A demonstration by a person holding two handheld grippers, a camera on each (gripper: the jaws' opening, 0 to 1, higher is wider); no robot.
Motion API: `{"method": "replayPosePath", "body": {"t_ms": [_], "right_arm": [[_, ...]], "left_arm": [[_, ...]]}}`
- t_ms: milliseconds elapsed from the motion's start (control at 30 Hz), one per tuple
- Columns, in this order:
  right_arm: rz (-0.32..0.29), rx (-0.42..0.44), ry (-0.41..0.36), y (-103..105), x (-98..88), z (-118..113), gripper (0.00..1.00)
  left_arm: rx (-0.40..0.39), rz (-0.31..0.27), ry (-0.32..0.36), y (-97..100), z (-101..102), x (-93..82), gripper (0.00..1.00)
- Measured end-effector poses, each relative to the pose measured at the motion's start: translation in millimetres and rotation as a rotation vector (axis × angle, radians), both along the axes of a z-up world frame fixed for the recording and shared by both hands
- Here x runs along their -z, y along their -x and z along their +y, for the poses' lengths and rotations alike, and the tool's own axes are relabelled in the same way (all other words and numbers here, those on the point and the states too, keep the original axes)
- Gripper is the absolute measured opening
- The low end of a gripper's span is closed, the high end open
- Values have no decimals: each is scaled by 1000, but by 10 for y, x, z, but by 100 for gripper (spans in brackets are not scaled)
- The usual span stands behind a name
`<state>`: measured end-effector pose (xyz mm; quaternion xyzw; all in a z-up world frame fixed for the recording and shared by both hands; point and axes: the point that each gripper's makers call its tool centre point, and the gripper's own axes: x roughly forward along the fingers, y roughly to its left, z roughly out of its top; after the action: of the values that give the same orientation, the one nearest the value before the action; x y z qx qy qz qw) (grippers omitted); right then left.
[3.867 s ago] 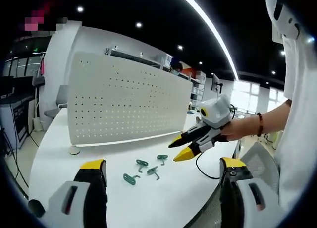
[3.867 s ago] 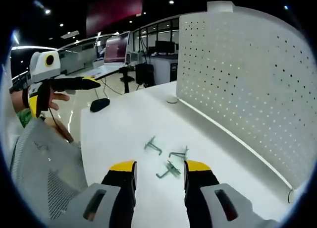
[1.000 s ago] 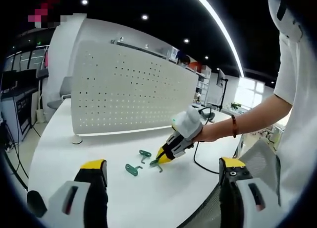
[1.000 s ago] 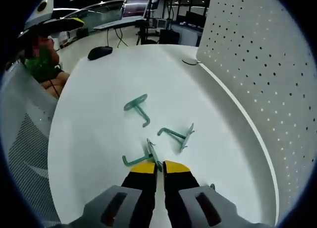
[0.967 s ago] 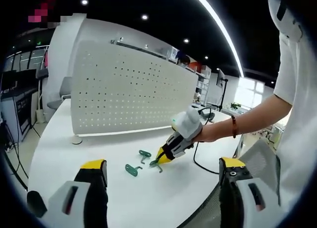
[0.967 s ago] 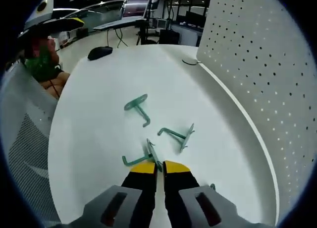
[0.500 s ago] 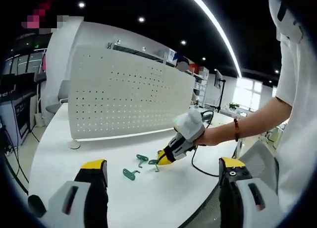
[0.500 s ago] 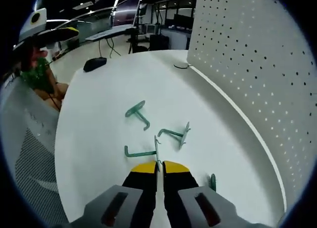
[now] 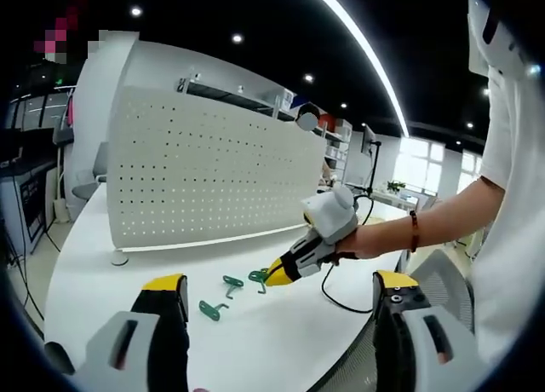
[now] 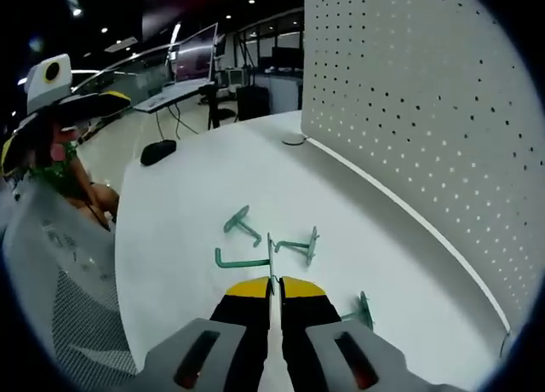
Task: Insert the hook assembly into the mounting plate slot until the hook locks in place.
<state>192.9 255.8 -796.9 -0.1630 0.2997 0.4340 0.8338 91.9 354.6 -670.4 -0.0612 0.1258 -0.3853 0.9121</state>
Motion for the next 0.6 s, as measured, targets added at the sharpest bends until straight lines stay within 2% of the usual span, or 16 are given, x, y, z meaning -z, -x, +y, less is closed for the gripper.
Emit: {"method": "replayPosePath", "body": {"t_ms": [233,333,467,600], "right_arm": [[-37,37,-73,59,-204,-17,2],[-58,33,-89,105,-285,-21,2],[-81,31,-106,138,-381,-47,2],[-107,32,-141,158,-527,-73,2]], "left_arm": [[-4,33,26,48,-104,6,90],[-18,37,63,77,-156,-33,88],[-19,18,79,110,-243,-81,88],[-12,51,78,136,-340,-62,85]]}}
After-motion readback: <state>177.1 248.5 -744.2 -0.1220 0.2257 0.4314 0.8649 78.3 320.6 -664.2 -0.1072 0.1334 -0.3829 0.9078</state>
